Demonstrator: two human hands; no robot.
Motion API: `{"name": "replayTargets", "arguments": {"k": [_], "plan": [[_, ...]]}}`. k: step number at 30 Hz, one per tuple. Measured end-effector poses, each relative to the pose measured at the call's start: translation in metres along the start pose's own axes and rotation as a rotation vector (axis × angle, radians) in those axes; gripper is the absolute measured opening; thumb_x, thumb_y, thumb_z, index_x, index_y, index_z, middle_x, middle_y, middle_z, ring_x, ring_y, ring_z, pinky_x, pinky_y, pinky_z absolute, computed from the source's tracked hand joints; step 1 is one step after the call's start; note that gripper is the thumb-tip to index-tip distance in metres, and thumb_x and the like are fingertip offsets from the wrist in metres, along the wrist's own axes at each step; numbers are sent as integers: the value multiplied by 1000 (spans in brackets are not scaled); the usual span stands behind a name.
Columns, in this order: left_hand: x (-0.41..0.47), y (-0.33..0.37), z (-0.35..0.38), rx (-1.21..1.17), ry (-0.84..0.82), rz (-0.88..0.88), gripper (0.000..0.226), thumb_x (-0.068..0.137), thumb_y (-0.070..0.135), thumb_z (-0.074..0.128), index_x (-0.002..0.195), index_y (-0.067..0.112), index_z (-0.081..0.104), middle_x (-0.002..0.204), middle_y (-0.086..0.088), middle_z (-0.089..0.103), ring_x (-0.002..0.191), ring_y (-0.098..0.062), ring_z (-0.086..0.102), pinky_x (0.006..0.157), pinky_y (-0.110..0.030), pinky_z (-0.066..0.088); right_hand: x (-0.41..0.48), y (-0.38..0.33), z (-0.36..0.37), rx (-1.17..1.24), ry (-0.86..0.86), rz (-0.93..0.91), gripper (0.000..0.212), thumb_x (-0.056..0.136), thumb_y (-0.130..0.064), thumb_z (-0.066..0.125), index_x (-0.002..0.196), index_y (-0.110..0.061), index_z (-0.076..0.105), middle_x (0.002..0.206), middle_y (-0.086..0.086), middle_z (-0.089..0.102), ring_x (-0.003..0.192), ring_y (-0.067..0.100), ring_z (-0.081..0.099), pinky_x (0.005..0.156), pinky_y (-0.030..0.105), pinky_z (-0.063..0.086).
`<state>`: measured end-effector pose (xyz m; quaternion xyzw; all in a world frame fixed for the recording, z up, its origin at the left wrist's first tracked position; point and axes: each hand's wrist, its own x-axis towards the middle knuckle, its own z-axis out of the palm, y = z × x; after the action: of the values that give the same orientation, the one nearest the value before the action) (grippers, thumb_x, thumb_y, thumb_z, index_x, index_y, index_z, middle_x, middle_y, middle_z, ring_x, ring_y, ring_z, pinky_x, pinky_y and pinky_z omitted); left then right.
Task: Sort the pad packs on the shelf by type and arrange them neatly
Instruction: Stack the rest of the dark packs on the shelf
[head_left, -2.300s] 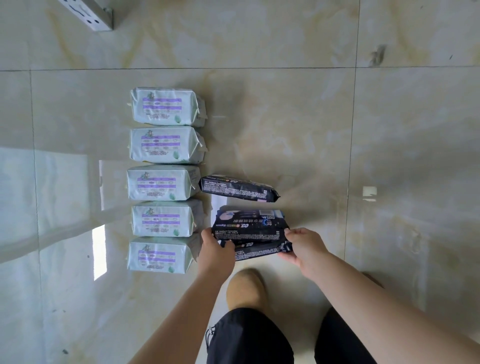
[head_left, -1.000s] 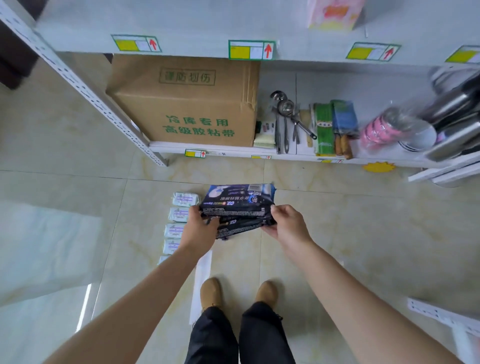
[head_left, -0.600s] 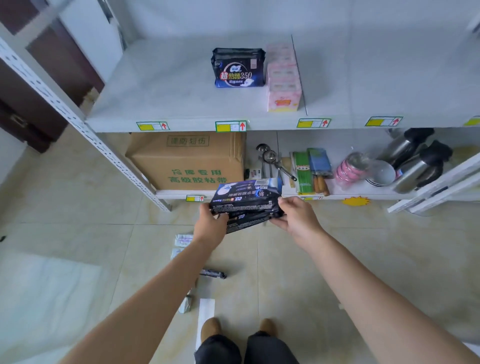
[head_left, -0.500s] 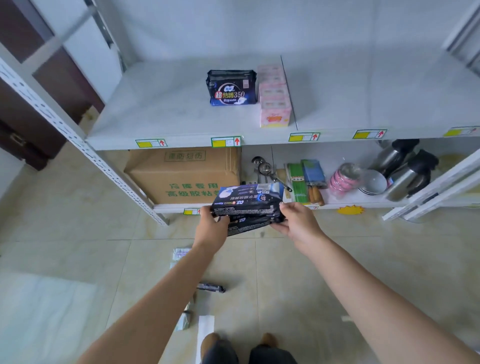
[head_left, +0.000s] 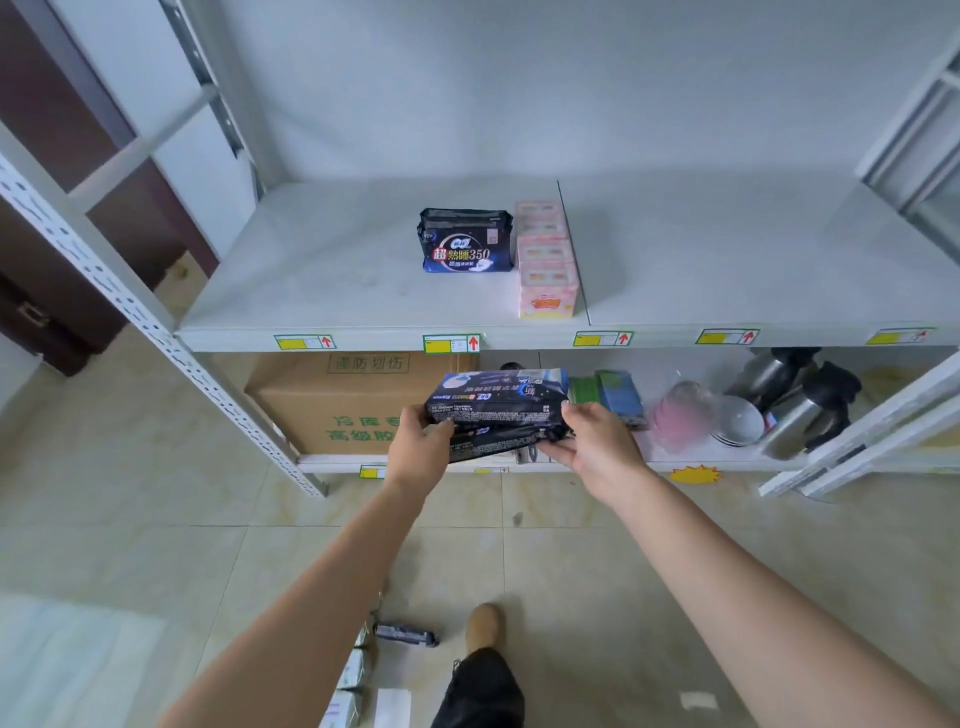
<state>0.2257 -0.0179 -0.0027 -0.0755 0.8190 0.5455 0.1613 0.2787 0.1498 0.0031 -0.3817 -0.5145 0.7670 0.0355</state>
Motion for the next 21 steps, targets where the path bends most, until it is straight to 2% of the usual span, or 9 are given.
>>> {"name": "replayTargets", "arguments": {"k": [3, 6, 8, 10, 14, 17, 21], "plan": [[22, 10, 0, 6, -11, 14, 31, 91, 18, 51, 120, 9, 46, 99, -2, 57, 91, -22, 51, 78, -29, 38, 20, -10, 10, -11, 2, 10, 19, 97, -14, 42, 80, -9, 43, 89, 11, 51, 93, 32, 57, 79, 39, 51], [52, 22, 1, 14, -10, 29, 34, 89, 19, 53, 122, 12, 46, 110, -3, 60, 98, -24, 55, 82, -27, 39, 45, -25, 26, -16, -7, 10, 18, 98, -14, 41, 81, -9, 42, 97, 14, 53, 90, 31, 58, 76, 39, 51], [75, 34, 0, 15, -11, 31, 34, 89, 20, 53, 122, 12, 45, 110, -4, 60, 93, -22, 56, 76, -27, 40, 62, -38, 39, -4, -8, 17, 17, 98, -14, 40, 81, -9, 42, 97, 14, 54, 89, 30, 59, 78, 39, 51], [96, 46, -2, 26, -6, 30, 33, 90, 20, 52, 120, 10, 45, 101, -3, 60, 82, -19, 54, 67, -27, 40, 78, -50, 52, 0, -15, 21, 17, 98, -13, 40, 82, -9, 42, 97, 13, 54, 88, 29, 60, 78, 39, 52], [141, 66, -7, 27, 26, 30, 31, 91, 23, 50, 120, 12, 46, 106, -5, 57, 88, -23, 52, 75, -28, 38, 111, -75, 80, 24, -29, 58, 13, 98, -11, 39, 87, -11, 46, 92, 11, 56, 87, 29, 60, 78, 39, 52], [172, 76, -8, 33, 46, -8, 35, 92, 22, 49, 125, 11, 46, 101, -3, 55, 88, -23, 51, 76, -29, 38, 134, -87, 101, -8, -51, 88, 10, 98, -11, 39, 95, -8, 47, 93, 10, 55, 89, 30, 60, 78, 39, 53], [203, 85, -8, 15, 74, -48, 37, 93, 22, 48, 127, 9, 45, 100, -4, 55, 88, -24, 51, 76, -30, 39, 161, -99, 122, -49, -45, 128, 15, 98, -11, 40, 86, -6, 47, 91, 13, 55, 81, 29, 60, 72, 37, 52]]}}
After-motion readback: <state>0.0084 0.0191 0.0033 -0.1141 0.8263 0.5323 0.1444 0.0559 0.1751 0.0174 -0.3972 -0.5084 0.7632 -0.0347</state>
